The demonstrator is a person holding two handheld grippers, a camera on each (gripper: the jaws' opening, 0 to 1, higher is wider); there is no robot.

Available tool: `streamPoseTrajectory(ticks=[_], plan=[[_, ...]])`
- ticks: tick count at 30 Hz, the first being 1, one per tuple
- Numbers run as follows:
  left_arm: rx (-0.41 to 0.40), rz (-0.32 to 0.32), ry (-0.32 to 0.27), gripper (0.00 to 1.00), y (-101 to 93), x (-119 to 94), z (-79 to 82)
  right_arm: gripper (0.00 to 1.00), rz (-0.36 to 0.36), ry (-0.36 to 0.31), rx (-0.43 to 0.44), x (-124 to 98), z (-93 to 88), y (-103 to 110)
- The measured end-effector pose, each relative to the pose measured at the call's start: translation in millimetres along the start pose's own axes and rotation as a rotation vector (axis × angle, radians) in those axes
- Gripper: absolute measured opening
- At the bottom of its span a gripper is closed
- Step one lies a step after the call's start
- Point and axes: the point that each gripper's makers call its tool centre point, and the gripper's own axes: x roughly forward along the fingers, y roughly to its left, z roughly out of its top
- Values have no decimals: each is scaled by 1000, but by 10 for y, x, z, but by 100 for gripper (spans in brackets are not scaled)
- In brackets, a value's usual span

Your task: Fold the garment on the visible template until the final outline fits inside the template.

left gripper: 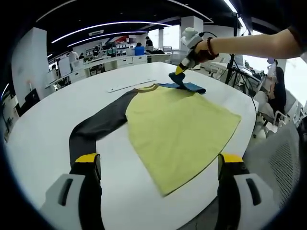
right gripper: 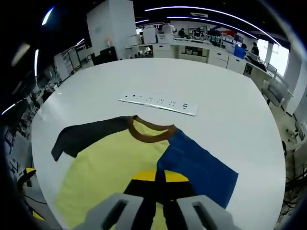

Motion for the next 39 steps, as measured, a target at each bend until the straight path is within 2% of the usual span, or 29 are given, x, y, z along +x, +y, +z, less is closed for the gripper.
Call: streamPoseTrajectory(ticks=[13,23,39], plan=[[-1,9,-3,99,38,-21,9,0,40,5,-33,128,121,275],[0,-2,10,99,17,0,-48,0,47,13,-105,213,216,493],[-13,8,14,99,80,-25,-93,0,93,-3,-155,292,303,887]])
